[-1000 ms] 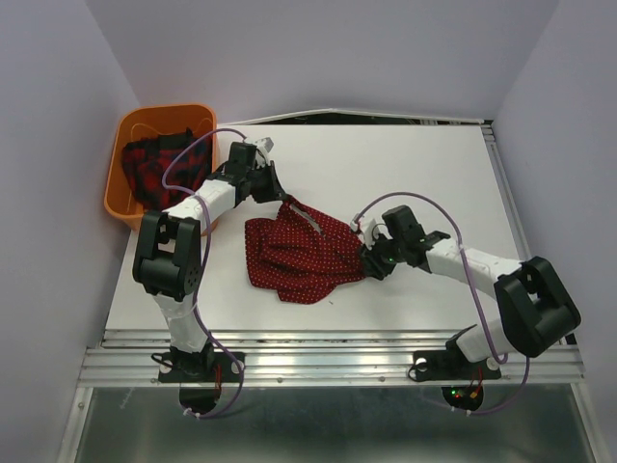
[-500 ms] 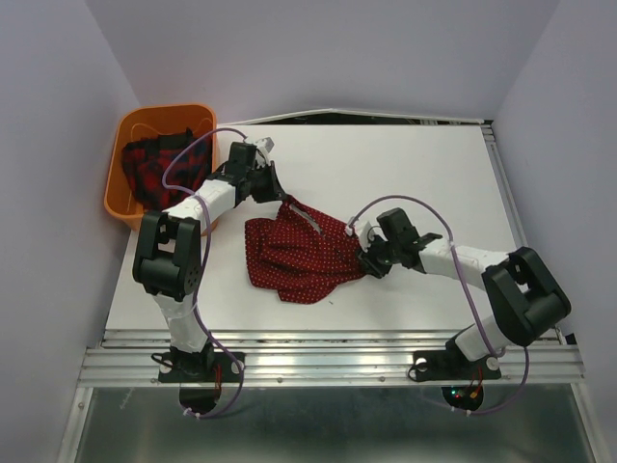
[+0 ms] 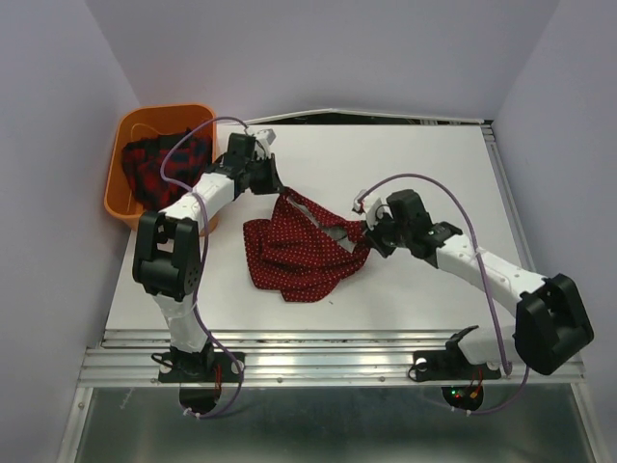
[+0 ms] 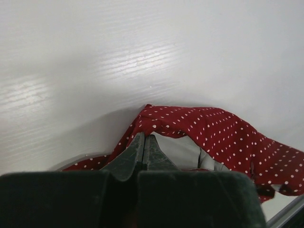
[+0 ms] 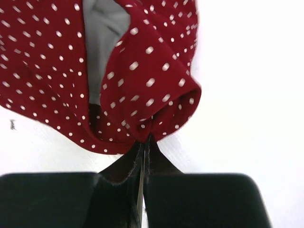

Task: Fold and stack the skirts
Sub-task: Flatten the skirt out

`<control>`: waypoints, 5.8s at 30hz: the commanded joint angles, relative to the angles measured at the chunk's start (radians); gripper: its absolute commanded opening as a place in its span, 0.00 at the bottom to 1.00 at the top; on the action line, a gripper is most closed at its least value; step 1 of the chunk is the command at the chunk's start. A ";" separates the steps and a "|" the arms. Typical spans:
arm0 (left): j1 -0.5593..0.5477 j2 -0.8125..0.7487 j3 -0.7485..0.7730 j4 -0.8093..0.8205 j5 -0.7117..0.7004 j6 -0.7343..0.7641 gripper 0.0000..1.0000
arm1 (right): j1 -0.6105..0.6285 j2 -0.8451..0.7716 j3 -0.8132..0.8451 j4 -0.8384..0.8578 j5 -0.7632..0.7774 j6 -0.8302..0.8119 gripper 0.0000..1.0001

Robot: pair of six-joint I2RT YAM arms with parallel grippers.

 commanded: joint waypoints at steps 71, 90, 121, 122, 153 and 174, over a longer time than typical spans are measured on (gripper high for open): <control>-0.214 -0.625 -0.501 -0.071 0.050 0.866 0.00 | -0.383 0.396 0.544 -0.666 -0.443 0.137 0.40; -0.466 -0.848 -0.773 -0.133 -0.070 1.392 0.00 | -0.383 0.350 0.538 -0.596 -0.518 0.040 0.56; -0.578 -0.914 -0.836 -0.047 -0.162 1.438 0.00 | -0.383 0.764 0.746 -0.637 -0.705 0.028 0.46; -0.577 -0.913 -0.837 -0.044 -0.163 1.440 0.00 | -0.383 0.773 0.754 -0.658 -0.715 0.016 0.44; -0.223 -0.720 -0.511 -0.149 -0.110 0.885 0.00 | -0.383 0.080 0.242 -0.168 -0.070 -0.214 0.01; -0.156 -0.264 -0.221 -0.220 0.016 0.716 0.02 | -0.474 0.362 0.775 -0.563 -0.254 -0.139 0.75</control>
